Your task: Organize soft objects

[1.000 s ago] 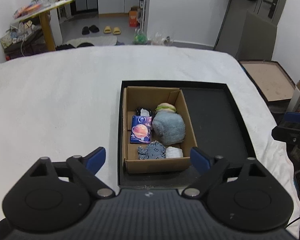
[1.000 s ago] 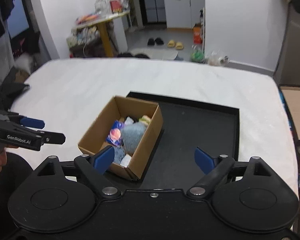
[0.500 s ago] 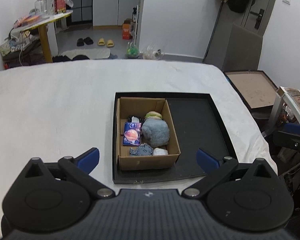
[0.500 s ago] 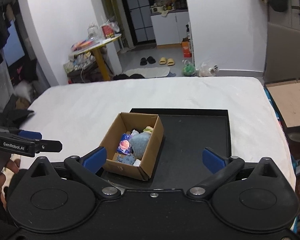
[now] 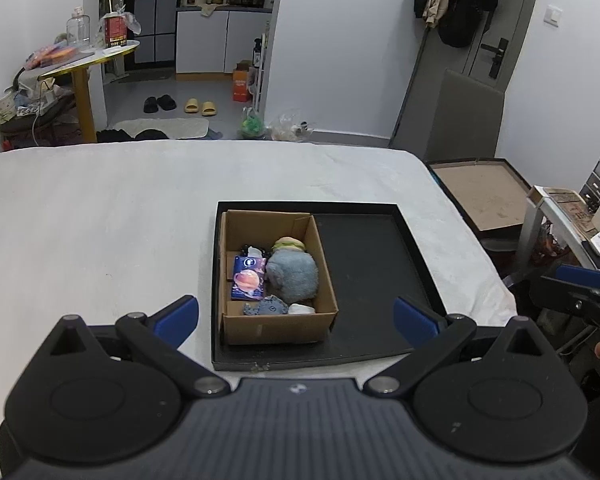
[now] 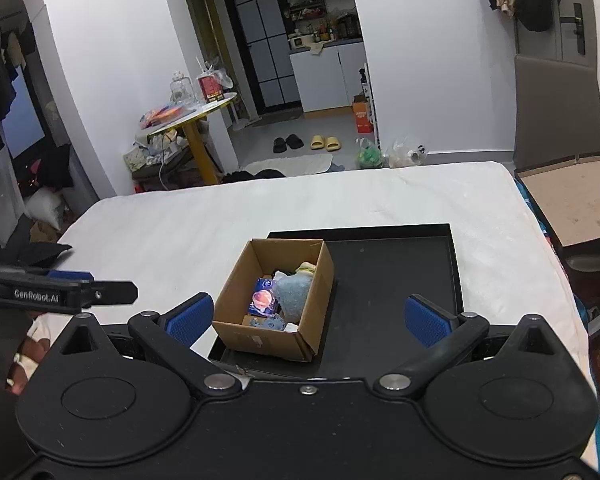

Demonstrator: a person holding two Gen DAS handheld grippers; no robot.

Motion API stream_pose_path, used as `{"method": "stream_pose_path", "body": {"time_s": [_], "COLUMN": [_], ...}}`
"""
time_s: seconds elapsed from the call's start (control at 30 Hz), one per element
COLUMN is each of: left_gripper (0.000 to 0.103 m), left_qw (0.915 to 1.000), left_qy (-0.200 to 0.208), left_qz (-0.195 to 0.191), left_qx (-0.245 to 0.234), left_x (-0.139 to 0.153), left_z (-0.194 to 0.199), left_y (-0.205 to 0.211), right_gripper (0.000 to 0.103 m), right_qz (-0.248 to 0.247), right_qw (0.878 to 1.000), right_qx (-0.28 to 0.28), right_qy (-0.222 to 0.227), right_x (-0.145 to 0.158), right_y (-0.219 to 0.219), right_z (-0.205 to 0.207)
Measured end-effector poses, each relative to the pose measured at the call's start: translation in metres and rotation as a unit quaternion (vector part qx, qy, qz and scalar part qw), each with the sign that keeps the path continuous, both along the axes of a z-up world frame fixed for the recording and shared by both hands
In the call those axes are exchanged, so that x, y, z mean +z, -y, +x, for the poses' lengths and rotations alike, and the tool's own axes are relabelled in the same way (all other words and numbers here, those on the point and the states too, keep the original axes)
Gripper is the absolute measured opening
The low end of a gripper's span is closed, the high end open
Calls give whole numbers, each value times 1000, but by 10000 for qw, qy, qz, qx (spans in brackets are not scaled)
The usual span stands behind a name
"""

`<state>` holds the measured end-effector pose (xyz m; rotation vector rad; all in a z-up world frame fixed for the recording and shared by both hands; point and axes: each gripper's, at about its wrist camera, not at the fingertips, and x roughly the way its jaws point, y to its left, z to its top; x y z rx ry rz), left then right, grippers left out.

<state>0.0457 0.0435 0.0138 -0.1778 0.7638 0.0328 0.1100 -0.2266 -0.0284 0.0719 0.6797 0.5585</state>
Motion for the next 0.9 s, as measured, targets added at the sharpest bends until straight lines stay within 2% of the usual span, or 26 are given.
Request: {"method": "stream_pose_path", "body": {"time_s": [0.3, 0.67, 0.9], "left_gripper": [103, 103, 103], "left_qw": [9998, 9996, 9995], "left_qy": [207, -23, -81], "left_qz": [20, 100, 253], "left_qx": [45, 252, 155], "left_x": [6, -4, -6], "left_z": [-16, -22, -21], "left_y": [6, 8, 16], "right_gripper": [103, 103, 103], "right_qz": [70, 191, 303], "right_qw": [10000, 9997, 9987], "right_qx": [1, -100, -356], "right_qy": [-9, -100, -206], "right_x": [4, 3, -2], "right_y": [5, 3, 4], "right_z": [-12, -29, -34]}}
